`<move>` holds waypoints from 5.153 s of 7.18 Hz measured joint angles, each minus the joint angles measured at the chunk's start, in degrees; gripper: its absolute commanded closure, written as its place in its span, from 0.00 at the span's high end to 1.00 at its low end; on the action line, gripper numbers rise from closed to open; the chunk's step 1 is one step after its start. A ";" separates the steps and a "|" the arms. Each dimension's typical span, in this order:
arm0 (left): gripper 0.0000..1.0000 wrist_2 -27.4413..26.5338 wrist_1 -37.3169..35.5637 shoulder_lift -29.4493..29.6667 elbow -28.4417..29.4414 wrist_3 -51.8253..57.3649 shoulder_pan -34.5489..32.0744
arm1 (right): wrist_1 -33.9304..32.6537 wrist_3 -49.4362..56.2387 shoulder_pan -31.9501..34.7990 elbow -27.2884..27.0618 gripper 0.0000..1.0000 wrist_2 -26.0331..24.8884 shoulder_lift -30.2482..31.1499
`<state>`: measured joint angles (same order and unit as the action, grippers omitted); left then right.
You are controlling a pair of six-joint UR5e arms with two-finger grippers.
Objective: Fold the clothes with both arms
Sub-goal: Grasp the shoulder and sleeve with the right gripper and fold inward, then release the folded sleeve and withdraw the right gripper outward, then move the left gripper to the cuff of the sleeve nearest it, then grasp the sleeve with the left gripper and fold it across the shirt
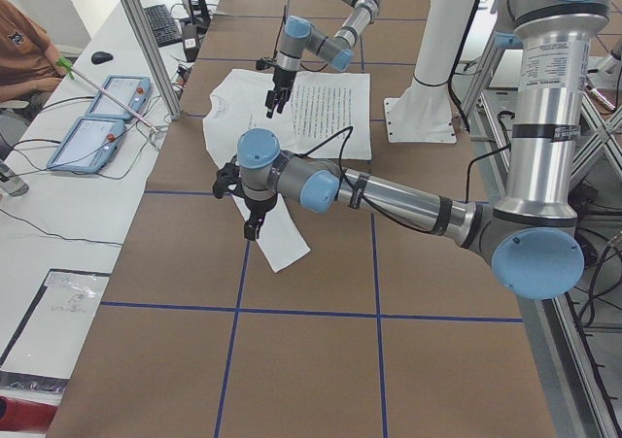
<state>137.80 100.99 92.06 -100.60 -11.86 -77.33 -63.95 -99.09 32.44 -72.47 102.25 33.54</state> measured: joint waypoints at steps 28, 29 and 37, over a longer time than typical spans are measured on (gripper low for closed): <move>0.00 -3.45 21.06 4.93 21.13 -10.08 13.71 | 0.46 21.83 25.74 -21.41 1.00 30.72 34.40; 0.00 -2.57 20.24 5.17 18.09 -11.55 13.72 | 0.48 21.84 26.09 -21.80 1.00 31.04 35.10; 0.00 -3.86 18.55 31.87 12.36 -54.55 29.22 | 0.50 29.80 32.68 -23.56 1.00 34.51 42.92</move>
<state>133.93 119.54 123.93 -88.23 -66.41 -48.12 -63.44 -69.29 65.12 -96.03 136.76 76.46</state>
